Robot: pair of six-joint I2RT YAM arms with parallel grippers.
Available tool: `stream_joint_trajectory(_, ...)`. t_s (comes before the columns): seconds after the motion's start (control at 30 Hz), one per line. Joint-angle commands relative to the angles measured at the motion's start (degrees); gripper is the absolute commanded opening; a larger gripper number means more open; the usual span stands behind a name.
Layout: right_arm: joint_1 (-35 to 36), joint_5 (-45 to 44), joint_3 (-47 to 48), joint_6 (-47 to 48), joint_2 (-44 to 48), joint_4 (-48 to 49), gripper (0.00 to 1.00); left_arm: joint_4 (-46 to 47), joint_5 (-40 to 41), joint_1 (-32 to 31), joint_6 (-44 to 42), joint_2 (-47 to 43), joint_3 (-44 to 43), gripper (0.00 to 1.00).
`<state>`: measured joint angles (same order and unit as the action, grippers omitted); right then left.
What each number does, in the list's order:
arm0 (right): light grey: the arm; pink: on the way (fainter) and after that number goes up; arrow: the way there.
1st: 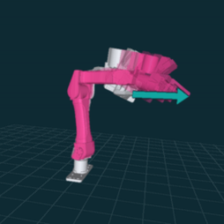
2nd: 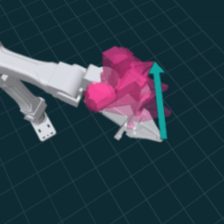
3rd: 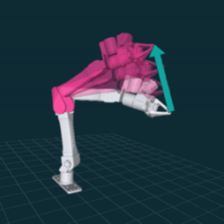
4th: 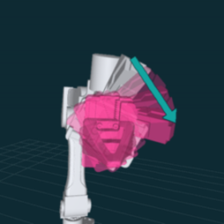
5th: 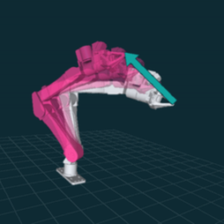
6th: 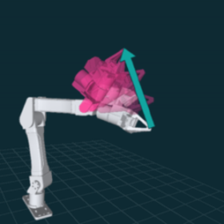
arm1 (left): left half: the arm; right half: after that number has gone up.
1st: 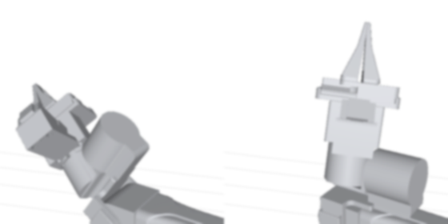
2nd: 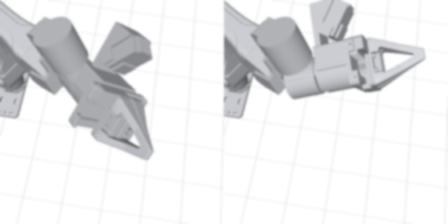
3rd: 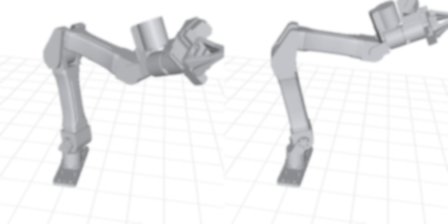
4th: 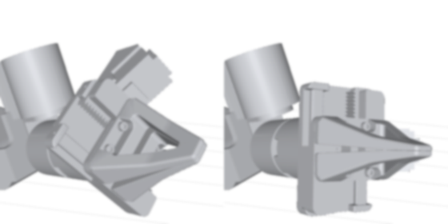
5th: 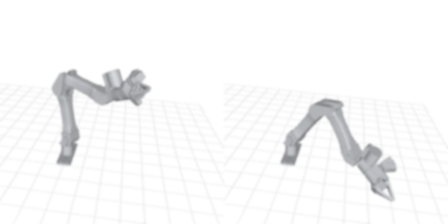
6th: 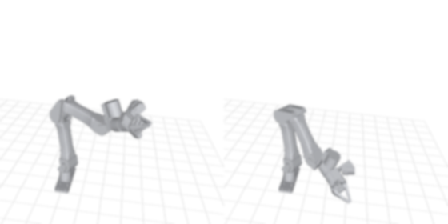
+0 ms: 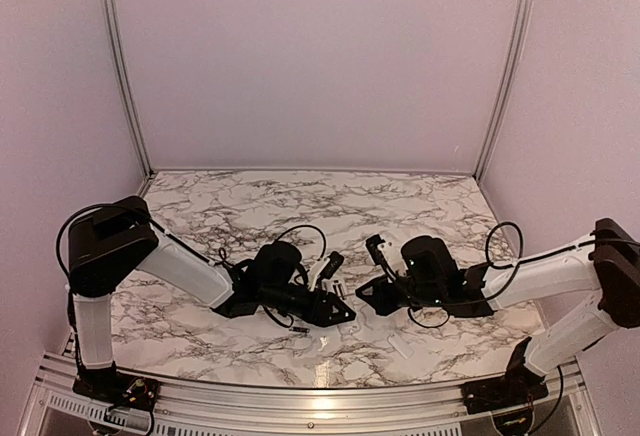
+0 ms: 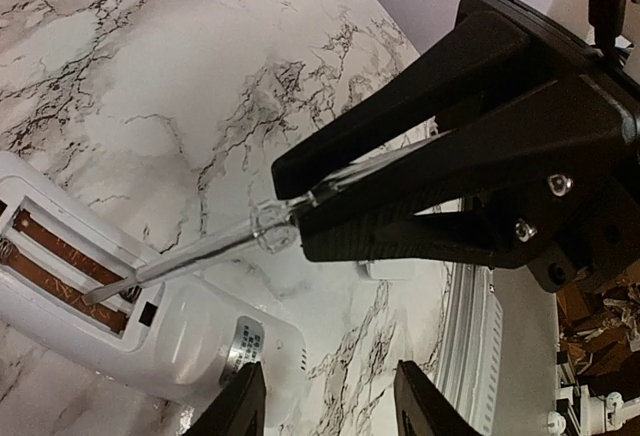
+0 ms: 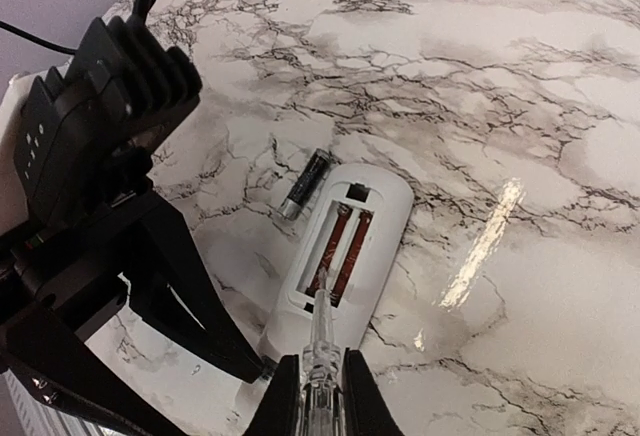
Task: Unload the batteries from the remote control
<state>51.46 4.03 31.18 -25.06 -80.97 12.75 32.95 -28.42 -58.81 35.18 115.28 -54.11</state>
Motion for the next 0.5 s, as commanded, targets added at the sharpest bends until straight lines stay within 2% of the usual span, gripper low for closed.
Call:
stream_joint_trajectory(0.0, -0.04, 0.49, 0.05, -0.36, 2.01, -0.44, 0.00, 1.35, 0.31, 0.27, -0.94, -3.73, 1.37, 0.46)
stream_joint_trajectory(0.27, -0.05, -1.18, 0.99, -0.29, 5.14, -1.31, 0.00, -3.20, 7.41, 0.29, -5.34, -11.26, 4.70, 0.47)
stream_joint_trajectory(0.37, -0.05, -3.68, 0.74, -1.20, 6.79, -1.78, 0.00, -5.12, 12.81, 0.31, -6.99, -15.22, 6.69, 0.52)
stream_joint_trajectory(0.47, -0.04, -9.72, 0.56, -2.09, 8.58, -2.76, 0.00, -6.25, 19.07, 0.36, -7.97, -18.86, 8.77, 0.56)
